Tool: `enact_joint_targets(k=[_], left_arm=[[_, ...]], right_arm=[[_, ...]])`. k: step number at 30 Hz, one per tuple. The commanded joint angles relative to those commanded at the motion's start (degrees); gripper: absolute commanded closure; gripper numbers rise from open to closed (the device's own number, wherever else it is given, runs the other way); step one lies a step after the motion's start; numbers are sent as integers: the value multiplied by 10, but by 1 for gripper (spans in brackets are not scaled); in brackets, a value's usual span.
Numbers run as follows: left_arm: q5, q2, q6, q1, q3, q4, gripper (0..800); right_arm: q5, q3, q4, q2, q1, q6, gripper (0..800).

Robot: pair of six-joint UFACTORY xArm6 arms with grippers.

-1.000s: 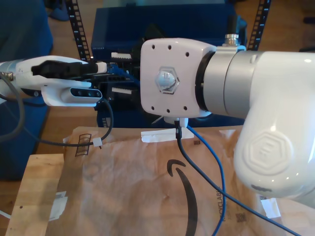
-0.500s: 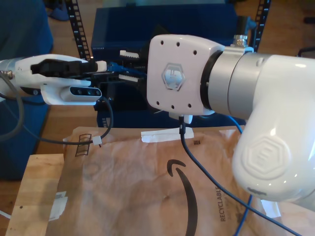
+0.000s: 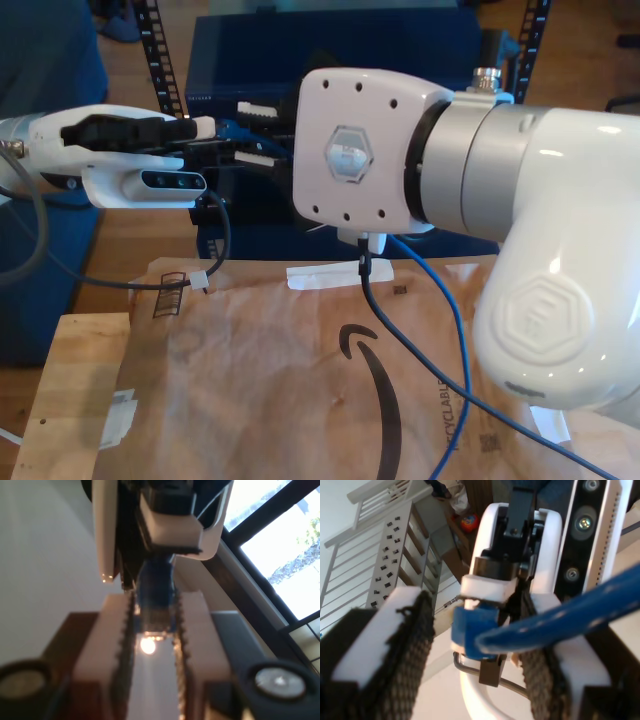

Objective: Grab the cable and plug it in

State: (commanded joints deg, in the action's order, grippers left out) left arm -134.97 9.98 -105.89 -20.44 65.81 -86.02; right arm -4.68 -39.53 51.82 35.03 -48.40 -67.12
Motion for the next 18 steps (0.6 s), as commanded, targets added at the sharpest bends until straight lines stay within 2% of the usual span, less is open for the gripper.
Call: enact_joint_targets(k=[18], left_arm=[[0,0,-2,1,-1,1,749]], right_arm=[[-14,-2,0,4,-1,-3,533]])
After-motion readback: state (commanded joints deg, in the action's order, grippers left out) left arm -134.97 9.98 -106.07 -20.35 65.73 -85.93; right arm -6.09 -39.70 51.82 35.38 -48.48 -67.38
